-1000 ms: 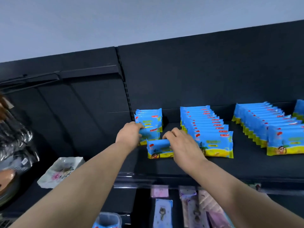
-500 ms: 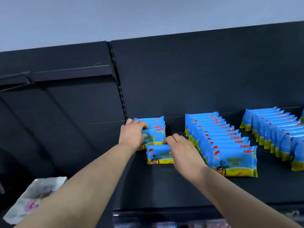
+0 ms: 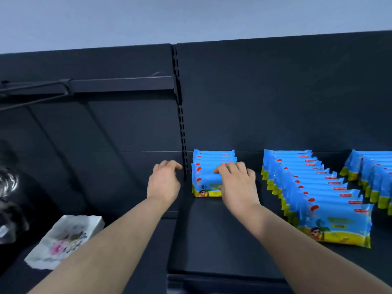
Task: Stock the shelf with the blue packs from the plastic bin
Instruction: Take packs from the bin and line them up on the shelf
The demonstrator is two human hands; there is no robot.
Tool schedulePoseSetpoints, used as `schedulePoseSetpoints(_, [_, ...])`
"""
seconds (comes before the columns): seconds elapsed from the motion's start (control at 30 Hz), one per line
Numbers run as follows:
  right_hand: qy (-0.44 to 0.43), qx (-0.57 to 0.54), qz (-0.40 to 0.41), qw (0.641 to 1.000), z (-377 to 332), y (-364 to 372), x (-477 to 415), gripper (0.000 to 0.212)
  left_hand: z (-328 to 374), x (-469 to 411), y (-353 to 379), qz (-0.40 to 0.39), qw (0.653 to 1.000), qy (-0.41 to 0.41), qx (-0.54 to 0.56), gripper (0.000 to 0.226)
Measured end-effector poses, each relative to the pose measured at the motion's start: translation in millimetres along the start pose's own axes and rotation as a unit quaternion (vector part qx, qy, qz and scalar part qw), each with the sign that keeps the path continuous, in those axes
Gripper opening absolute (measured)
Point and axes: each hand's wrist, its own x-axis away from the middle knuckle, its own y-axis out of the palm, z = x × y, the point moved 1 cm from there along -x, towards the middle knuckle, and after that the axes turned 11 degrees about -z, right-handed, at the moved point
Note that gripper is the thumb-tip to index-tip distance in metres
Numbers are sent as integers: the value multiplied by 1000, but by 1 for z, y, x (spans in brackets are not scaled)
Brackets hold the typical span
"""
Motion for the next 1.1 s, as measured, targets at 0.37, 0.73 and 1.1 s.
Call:
schedulePoseSetpoints(0.37, [21, 39, 14, 999, 2, 14, -12, 54, -13, 11, 10, -2, 1000, -7, 20, 41])
schedulePoseSetpoints(0.73, [-66, -42, 42, 996, 5, 3, 41, 43, 8, 63, -6, 9, 998, -55, -6, 48])
schedulePoseSetpoints(1.1, [-314, -146, 16, 938, -54, -10, 163, 36, -1, 257, -19, 3, 971, -228, -77, 49])
